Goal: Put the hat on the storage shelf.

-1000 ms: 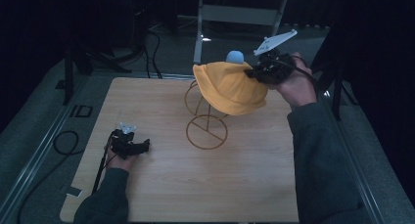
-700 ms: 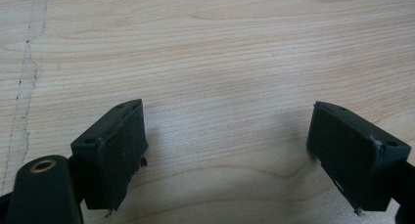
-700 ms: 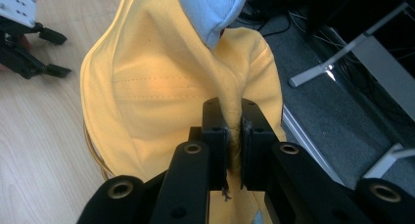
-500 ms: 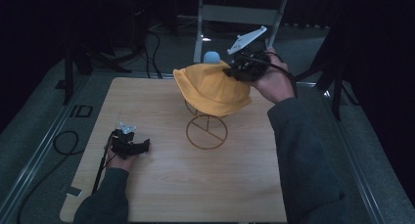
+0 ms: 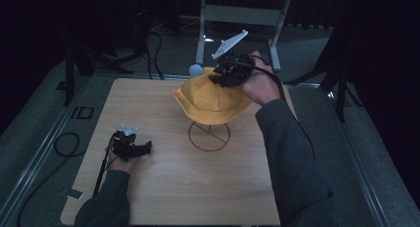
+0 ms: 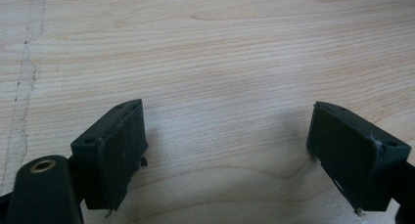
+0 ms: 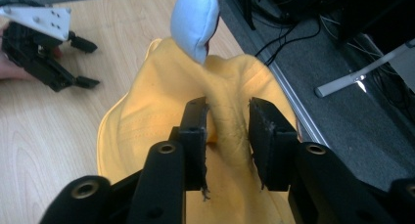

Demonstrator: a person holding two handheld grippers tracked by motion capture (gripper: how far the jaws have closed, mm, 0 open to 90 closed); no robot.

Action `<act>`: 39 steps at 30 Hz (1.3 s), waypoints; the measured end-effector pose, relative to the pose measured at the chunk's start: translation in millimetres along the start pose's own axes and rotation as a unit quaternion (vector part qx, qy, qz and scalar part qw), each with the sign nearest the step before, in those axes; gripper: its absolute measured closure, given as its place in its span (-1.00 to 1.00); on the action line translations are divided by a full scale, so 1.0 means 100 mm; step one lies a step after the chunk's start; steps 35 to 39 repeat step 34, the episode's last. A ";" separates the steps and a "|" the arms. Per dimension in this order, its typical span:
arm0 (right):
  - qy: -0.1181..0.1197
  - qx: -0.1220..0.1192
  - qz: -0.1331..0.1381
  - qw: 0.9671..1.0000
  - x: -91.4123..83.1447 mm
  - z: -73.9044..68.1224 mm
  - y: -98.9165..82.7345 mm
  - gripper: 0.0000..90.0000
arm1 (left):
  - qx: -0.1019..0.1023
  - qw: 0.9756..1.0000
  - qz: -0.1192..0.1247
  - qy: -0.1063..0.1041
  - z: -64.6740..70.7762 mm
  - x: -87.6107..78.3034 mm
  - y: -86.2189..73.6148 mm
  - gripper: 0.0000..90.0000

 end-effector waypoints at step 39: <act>-0.053 0.062 0.065 0.995 -0.30 0.18 -0.13 0.72 | 0.002 1.000 -0.002 0.000 0.00 0.00 0.00 -0.67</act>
Point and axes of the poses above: each handheld gripper's, and its own axes: x roughly forward along the jaws, y roughly out of its top, z roughly to its right, the point moved 6 cm from there along x, roughly forward along the jaws, and after that the axes turned 14 degrees about -z, right-handed, at the moved point
